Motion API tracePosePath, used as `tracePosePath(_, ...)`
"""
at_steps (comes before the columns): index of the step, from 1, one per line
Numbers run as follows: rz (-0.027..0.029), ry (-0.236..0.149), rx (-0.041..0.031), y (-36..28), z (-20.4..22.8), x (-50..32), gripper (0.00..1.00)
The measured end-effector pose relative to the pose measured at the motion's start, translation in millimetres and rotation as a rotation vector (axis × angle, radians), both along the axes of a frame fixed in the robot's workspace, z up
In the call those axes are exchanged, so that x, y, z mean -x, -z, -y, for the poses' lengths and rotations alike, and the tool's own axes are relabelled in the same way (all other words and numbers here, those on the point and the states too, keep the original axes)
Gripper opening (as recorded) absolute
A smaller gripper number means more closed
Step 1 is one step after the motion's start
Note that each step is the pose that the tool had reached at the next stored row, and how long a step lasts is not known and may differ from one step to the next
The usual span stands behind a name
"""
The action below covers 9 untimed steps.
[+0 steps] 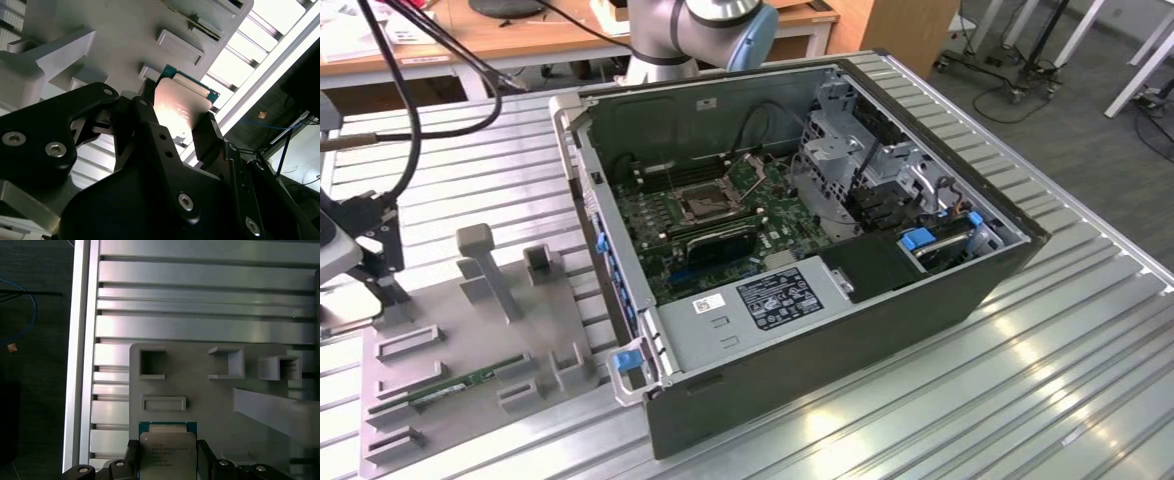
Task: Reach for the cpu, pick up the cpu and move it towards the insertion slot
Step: 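Pick up the cpu and move it towards the insertion slot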
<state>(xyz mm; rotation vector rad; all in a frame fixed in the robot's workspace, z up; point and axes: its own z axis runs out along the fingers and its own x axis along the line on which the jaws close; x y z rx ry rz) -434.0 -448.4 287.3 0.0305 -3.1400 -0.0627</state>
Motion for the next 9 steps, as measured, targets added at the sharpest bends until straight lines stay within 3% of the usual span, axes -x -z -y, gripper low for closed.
tracePosePath(9,0.0002,0.000,-0.0002,-6.9,0.0,0.0,0.54)
